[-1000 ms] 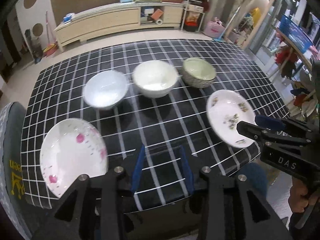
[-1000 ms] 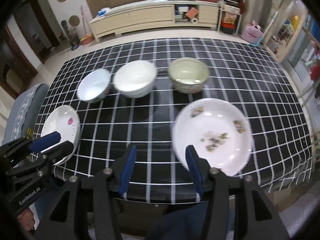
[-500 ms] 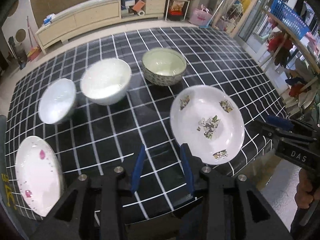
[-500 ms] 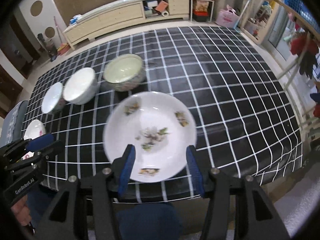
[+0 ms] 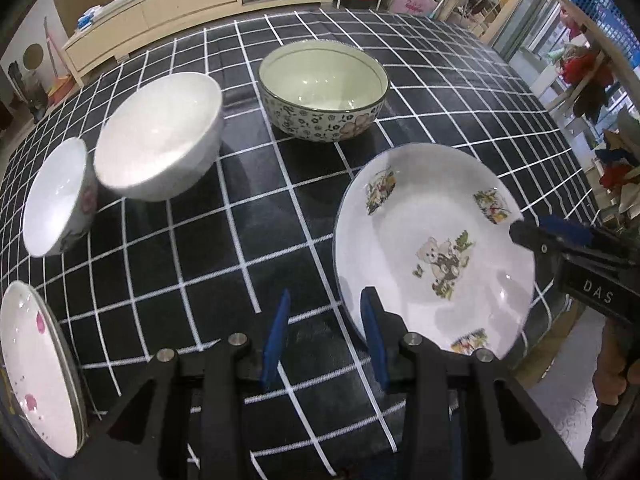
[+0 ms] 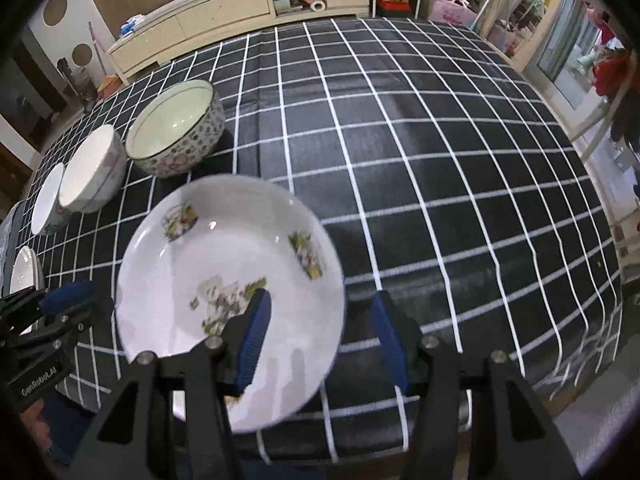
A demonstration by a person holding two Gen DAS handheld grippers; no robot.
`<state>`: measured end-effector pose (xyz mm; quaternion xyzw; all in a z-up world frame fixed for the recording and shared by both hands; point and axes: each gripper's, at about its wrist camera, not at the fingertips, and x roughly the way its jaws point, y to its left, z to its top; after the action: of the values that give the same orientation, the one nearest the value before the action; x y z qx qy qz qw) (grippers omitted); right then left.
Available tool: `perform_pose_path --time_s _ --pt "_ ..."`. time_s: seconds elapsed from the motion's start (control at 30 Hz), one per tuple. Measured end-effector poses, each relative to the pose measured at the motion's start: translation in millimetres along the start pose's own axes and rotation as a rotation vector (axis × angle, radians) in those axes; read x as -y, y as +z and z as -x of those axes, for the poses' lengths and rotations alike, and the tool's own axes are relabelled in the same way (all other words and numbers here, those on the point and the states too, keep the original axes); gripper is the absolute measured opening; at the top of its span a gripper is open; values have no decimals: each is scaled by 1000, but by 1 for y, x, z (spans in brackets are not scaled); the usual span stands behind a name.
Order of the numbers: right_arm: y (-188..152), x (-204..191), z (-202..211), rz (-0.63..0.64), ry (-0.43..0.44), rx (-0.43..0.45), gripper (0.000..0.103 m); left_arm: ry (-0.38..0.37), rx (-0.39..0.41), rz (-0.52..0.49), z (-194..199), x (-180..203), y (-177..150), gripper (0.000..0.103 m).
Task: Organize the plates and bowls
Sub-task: 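Grasp the bear-print plate rim with the right gripper and lift it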
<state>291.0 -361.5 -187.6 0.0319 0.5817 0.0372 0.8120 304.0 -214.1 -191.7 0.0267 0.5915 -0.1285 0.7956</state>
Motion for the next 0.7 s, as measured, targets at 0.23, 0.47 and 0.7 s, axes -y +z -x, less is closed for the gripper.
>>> perform_pose_path --time_s 0.23,0.47,0.7 --pt "1 2 -23 -3 11 -29 34 -12 -19 -6 -17 2 8 25" --pt "-10 -3 -27 -42 9 -32 27 -11 -24 -32 -24 15 7 19" --pt "-19 -31 -25 -13 4 -40 27 9 -38 -23 -26 6 -5 15"
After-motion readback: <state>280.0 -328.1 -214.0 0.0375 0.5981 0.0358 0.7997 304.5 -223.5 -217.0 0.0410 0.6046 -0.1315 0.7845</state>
